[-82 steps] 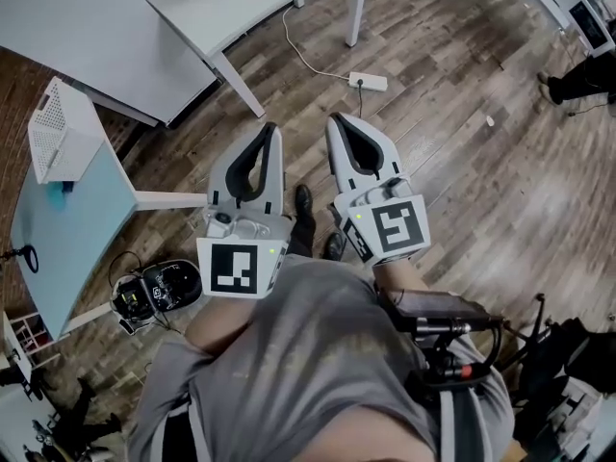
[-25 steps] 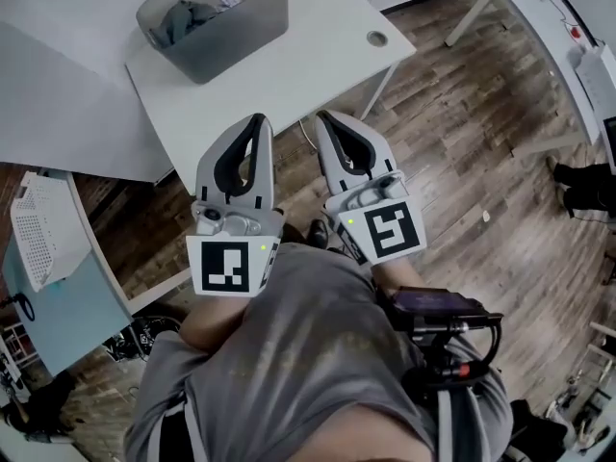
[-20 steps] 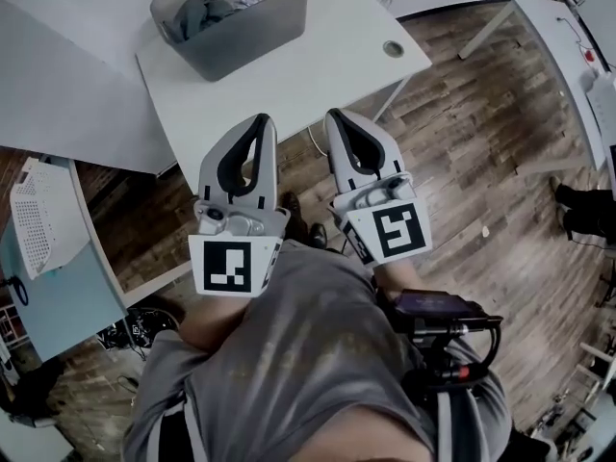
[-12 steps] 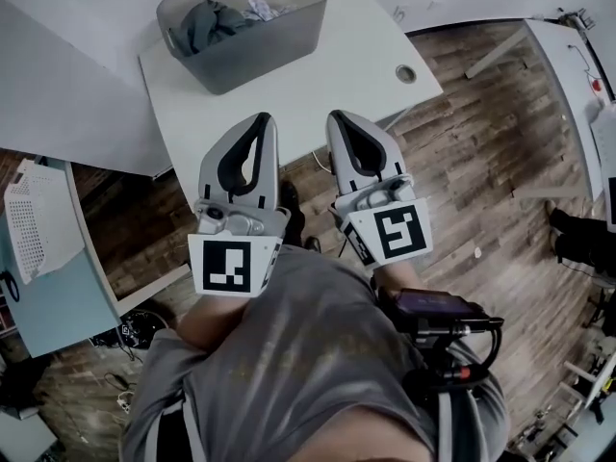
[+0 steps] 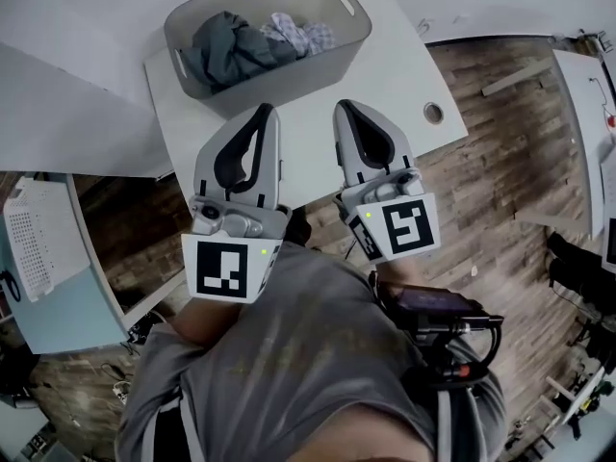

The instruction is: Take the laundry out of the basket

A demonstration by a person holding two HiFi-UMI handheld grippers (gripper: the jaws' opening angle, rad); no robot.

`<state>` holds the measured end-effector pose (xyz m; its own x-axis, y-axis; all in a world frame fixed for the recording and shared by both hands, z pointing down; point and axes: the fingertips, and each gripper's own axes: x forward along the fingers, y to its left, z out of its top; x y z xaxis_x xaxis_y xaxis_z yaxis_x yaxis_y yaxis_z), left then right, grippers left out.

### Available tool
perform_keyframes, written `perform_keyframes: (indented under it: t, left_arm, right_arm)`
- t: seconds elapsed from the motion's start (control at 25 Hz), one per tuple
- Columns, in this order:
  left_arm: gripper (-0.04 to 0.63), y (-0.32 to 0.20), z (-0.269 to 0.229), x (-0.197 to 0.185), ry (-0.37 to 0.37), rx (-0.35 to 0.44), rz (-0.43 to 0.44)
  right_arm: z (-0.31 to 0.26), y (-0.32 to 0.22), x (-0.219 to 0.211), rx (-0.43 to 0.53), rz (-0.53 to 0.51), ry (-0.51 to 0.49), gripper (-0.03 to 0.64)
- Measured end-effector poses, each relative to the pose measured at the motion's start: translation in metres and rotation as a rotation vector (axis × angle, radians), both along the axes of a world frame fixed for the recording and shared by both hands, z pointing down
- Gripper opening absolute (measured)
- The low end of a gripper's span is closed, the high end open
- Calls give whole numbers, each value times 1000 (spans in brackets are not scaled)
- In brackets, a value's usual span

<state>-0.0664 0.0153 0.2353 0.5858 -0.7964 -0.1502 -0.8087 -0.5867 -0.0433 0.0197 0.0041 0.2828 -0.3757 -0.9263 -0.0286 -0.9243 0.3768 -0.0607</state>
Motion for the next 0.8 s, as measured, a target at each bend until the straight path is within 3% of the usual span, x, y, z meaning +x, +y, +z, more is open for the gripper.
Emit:
perform_keyframes:
  t: [0.52, 0.8]
  left_arm:
    - [8, -71, -29, -52, 33, 61, -124]
    - [8, -100, -26, -76, 34, 35, -247]
  right_arm:
    - [-44, -85, -35, 76, -92, 40, 8]
    - [-53, -121, -52, 96, -191, 83, 8]
